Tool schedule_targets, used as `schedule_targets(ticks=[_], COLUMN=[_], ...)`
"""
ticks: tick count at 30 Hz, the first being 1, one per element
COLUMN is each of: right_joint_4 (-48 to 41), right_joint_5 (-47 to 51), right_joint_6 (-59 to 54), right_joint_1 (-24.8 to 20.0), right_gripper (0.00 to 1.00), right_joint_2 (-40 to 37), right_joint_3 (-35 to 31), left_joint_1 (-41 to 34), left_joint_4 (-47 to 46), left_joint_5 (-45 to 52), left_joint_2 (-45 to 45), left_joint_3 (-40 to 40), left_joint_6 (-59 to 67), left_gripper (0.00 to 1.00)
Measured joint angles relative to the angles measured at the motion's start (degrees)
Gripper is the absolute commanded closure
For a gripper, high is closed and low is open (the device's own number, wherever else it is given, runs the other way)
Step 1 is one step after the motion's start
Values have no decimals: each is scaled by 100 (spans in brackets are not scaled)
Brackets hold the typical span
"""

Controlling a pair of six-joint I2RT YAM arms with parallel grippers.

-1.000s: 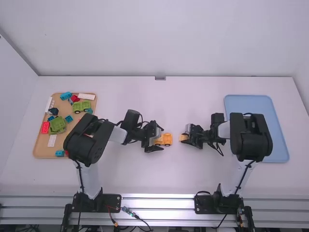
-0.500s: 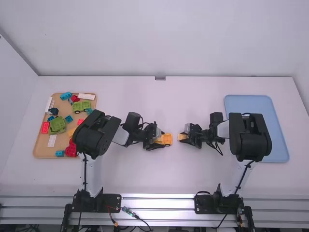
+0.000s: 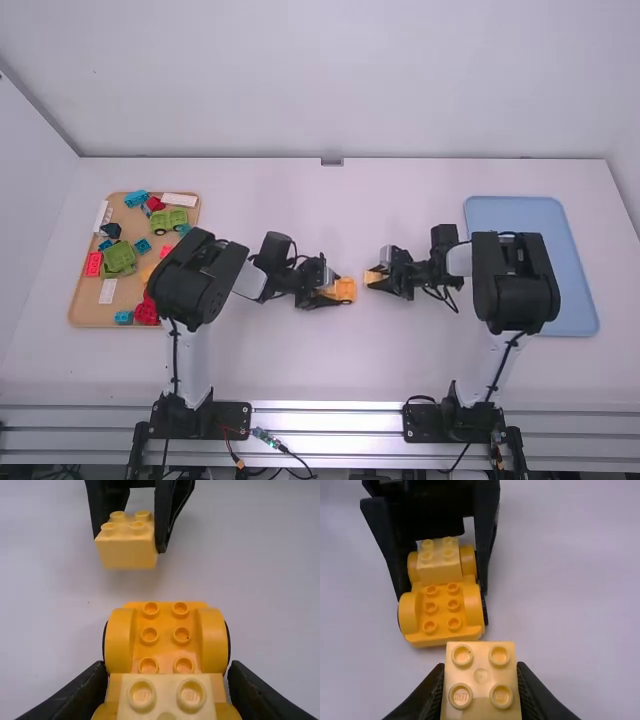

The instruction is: Assemble lego blocks to make yellow taxi

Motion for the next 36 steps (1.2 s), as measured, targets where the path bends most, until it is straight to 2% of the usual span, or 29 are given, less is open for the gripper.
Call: schedule_targets(ticks=[6, 12, 16, 23, 28, 36], right_joint_4=[-35, -400, -581, -533, -376, 345], right_joint_5=[-20, -17, -9, 170, 380, 918], right_joint_6=[0, 2, 0, 28, 92, 1005], right_joint_1=[358, 595, 704, 868, 1056, 1333], right_gripper=[71, 71, 71, 71, 76, 78], right_joint_2=[0, 0, 0, 0, 0, 0], right_joint_3=[151, 350, 605, 713, 713, 719], left_joint_1=[46, 184, 247, 245, 223, 236], left_joint_4=[-98, -931, -1250, -1233, -962, -796], left_joint_5=[-221, -306, -286, -129, -2, 114], left_joint_2=[-13, -13, 35, 225, 273, 273], left_joint_3=[140, 533, 758, 999, 946, 793], left_joint_6=[42, 293, 575, 640, 699, 654], left_gripper=[44, 50, 50, 49, 45, 45])
